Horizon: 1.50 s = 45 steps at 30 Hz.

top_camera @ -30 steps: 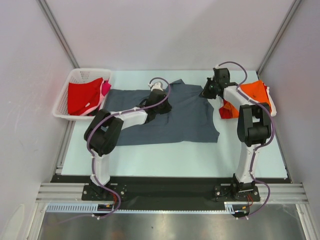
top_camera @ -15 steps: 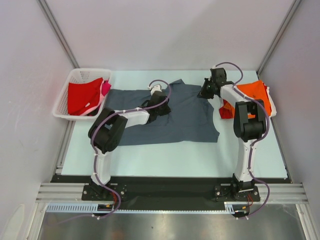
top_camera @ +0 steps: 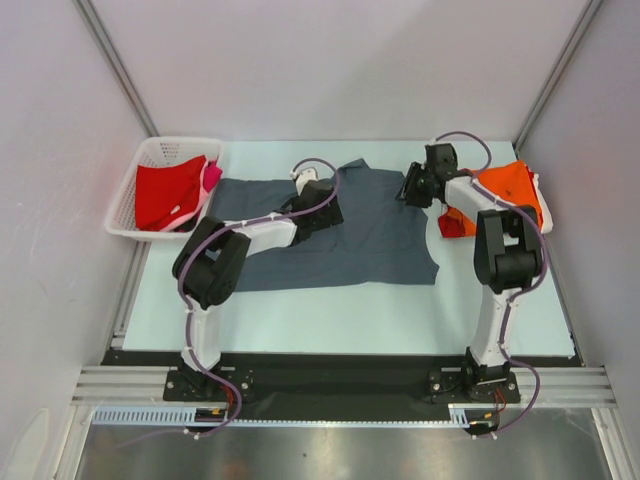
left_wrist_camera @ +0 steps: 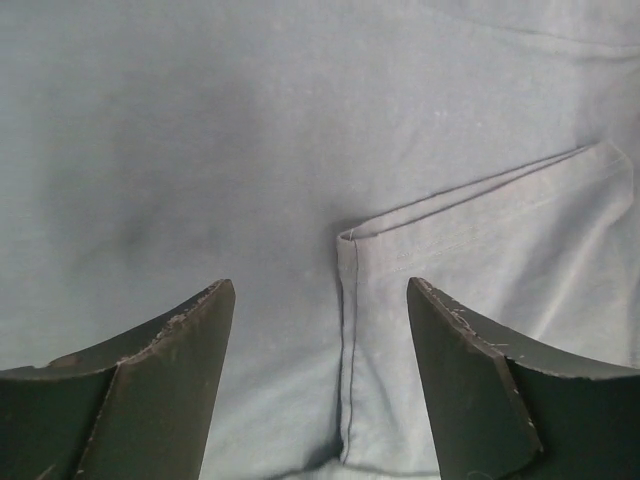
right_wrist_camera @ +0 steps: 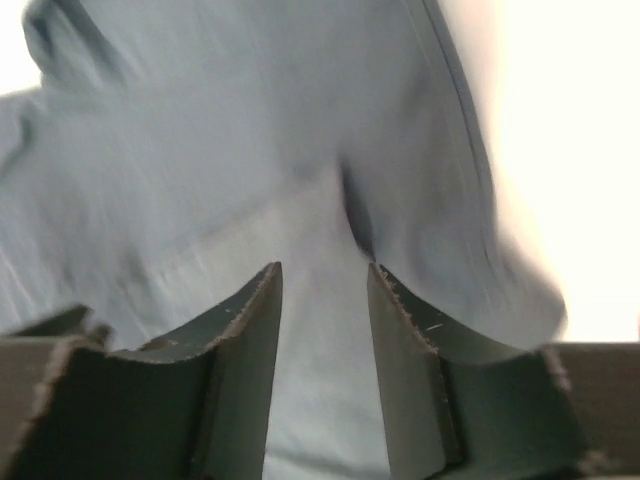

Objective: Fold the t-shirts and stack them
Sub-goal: Fold the tshirt

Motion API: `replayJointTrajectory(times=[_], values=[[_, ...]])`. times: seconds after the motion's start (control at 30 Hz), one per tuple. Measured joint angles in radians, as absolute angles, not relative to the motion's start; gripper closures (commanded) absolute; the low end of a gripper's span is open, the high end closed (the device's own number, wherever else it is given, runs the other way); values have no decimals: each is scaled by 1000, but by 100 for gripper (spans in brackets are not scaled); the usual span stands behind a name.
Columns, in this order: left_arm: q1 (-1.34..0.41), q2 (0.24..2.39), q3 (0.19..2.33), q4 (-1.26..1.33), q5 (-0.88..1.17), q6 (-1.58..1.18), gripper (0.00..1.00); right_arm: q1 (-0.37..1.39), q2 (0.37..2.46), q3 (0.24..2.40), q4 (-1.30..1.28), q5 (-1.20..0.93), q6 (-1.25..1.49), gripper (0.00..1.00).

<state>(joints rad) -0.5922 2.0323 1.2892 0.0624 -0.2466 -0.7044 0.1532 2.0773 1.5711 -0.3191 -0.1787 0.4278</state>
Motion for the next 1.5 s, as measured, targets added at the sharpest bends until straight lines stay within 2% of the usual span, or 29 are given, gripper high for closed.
replayJointTrajectory(times=[0.2,0.4,0.57,0.83,1.0,1.23,1.37,1.5], values=[[-592,1909,1251,21,-260,-680,27,160,1811,1256,-271,-139,464,74],[-592,1700,1145,-42,-260,-663,26,215,1560,978,-265,-36,512,78],[-580,1495,1011,-95,-258,-654,27,307,1423,836,-305,97,556,84],[-508,1227,816,-171,-238,-663,27,340,1221,652,-348,184,656,62],[-431,1076,689,-208,-206,-686,28,338,1114,522,-321,205,746,57],[-387,852,561,-267,-207,-717,28,334,1202,491,-250,248,840,59],[-348,782,534,-300,-205,-728,28,329,1240,493,-199,291,876,71],[-271,718,481,-339,-189,-736,29,293,1256,492,-183,310,889,100]])
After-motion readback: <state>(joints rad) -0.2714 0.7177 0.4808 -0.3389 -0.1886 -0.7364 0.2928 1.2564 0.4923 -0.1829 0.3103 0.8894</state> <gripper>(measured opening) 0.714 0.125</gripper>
